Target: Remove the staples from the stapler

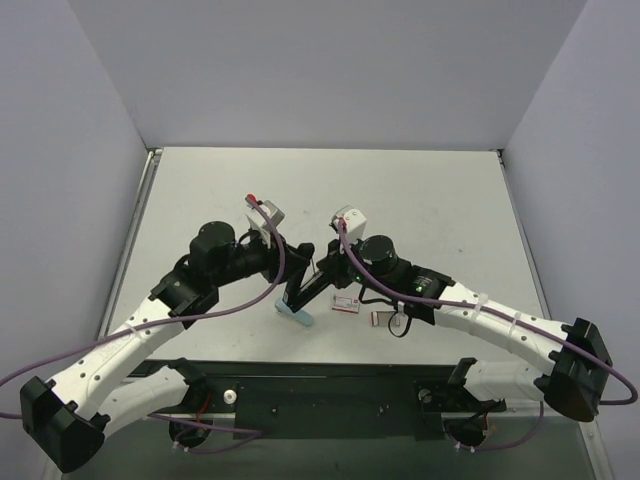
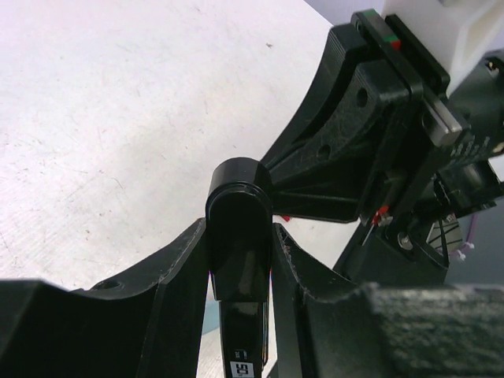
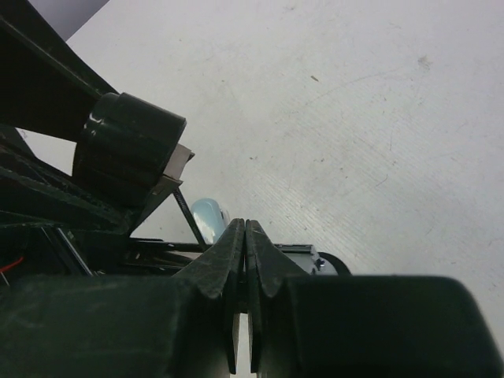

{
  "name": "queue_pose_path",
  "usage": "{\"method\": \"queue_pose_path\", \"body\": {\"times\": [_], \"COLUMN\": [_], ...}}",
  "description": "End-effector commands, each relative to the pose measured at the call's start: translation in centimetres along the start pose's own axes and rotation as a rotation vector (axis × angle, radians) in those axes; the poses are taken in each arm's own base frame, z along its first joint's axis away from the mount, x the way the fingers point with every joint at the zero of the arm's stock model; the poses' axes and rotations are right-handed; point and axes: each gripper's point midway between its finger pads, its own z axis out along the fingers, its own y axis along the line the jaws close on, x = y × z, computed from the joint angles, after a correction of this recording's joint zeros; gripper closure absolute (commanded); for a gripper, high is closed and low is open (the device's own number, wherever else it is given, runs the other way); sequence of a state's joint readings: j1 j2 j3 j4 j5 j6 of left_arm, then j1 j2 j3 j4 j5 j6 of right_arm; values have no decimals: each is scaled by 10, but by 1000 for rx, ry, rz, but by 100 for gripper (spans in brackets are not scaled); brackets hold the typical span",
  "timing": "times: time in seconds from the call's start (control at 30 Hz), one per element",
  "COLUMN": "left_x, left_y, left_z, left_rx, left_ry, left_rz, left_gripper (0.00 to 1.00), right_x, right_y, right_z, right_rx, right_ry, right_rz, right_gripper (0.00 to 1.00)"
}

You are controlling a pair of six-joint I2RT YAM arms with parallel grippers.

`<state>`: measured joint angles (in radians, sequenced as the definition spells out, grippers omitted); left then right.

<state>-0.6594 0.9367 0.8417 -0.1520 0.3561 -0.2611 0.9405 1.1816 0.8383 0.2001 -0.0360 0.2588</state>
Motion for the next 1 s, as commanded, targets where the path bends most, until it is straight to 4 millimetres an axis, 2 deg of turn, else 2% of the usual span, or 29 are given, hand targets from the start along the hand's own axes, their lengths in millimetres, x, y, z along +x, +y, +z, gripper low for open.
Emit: {"method": "queue_pose_path", "body": {"times": [0.0, 0.2, 0.27, 0.37, 0.6, 0.97], "left_x": [-77, -102, -110, -120, -137, -157], "left_y": [-10, -6, -4, -1, 10, 29], "left_z": [1, -2, -4, -8, -7, 0], "left_rx": [11, -33, -47, -78, -129, -210], "left_ry": [-275, -364, -392, -436, -526, -631], "left_rz": [31, 36, 37, 31, 6, -33], "left_gripper": [100, 100, 100, 100, 100, 100], "right_x": [-2, -7, -9, -2, 6, 6], "right_y": [-1, -10, -23, -29, -29, -25], "right_z": [13, 29, 33, 41, 55, 70], "right_rx": [-7, -40, -34, -26, -35, -69], "right_ry": [-33, -75, -100, -90, -77, -85], "right_rz": [11, 66, 117, 128, 150, 207], "right_gripper": [100, 100, 100, 100, 100, 100]}}
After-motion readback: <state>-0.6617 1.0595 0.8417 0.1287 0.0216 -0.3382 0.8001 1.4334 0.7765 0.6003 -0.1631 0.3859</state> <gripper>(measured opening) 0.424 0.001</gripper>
